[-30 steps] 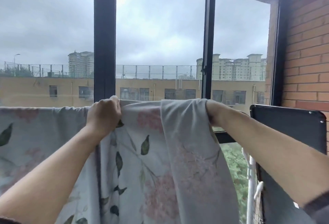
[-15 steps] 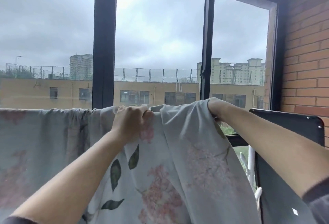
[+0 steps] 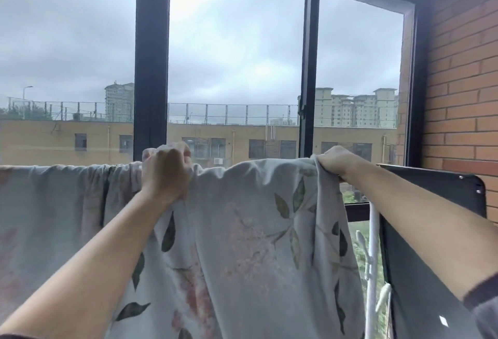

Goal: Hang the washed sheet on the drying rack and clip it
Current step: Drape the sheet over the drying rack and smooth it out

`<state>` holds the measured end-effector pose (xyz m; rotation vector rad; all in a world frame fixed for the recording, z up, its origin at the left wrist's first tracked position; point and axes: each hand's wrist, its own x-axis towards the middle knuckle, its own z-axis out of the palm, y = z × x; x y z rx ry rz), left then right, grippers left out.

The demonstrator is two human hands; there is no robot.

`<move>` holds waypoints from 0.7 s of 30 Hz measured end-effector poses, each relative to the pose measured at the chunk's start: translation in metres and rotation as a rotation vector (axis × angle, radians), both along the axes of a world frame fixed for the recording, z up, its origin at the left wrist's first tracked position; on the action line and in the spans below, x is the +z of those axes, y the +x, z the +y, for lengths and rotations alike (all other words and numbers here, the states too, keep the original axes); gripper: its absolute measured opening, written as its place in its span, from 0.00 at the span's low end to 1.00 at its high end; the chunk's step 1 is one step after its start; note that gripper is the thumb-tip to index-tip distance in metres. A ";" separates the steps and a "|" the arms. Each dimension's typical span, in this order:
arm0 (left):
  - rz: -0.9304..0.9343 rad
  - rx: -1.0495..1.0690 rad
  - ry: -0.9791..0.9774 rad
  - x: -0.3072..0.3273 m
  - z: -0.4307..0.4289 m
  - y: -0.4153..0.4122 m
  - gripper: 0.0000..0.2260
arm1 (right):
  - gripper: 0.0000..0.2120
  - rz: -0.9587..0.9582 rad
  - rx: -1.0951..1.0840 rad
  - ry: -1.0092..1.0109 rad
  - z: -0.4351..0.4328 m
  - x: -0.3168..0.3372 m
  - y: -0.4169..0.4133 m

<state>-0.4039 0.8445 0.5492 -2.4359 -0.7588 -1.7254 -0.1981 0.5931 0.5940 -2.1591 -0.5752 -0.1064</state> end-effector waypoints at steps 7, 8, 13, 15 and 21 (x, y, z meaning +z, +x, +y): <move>0.137 -0.168 0.107 -0.012 -0.043 0.033 0.14 | 0.14 -0.085 0.050 -0.069 0.002 0.003 -0.016; 0.120 -0.139 0.081 -0.012 -0.035 0.030 0.13 | 0.15 -0.094 0.047 -0.082 0.001 0.003 -0.015; -0.042 0.042 -0.038 -0.014 0.016 -0.005 0.12 | 0.14 -0.121 0.012 -0.074 -0.007 -0.002 -0.006; -0.046 0.106 -0.122 -0.011 0.023 -0.006 0.10 | 0.14 -0.130 0.001 -0.057 -0.008 -0.004 -0.002; 0.062 -0.109 -0.001 -0.008 -0.034 0.028 0.11 | 0.16 -0.176 -0.001 -0.079 -0.008 -0.003 0.002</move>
